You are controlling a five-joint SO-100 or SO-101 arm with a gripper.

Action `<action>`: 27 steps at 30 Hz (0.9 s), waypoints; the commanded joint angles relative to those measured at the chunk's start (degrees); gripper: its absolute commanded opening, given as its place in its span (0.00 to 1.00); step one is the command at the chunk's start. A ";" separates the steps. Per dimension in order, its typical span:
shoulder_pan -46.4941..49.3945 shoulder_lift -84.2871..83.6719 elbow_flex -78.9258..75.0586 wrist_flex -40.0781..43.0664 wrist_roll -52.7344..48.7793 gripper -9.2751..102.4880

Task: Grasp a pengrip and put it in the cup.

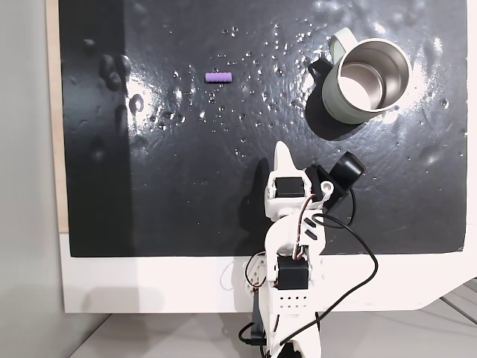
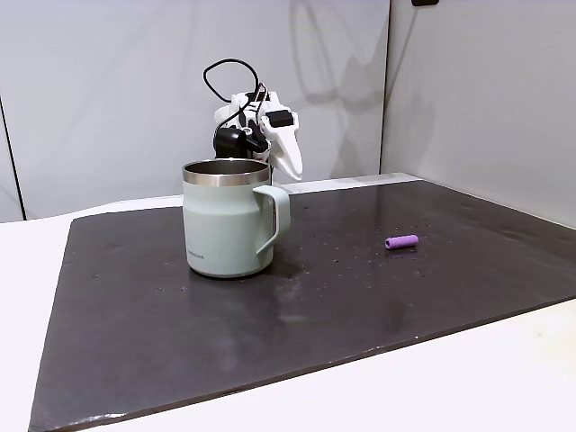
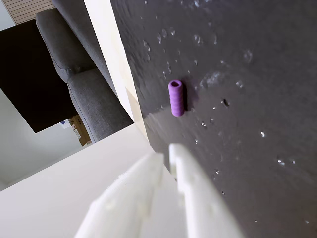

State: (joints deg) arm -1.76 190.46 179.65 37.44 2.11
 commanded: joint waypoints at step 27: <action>-8.44 -16.79 -32.43 16.44 -2.99 0.08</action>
State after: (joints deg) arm -7.56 181.76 162.25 51.15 -0.97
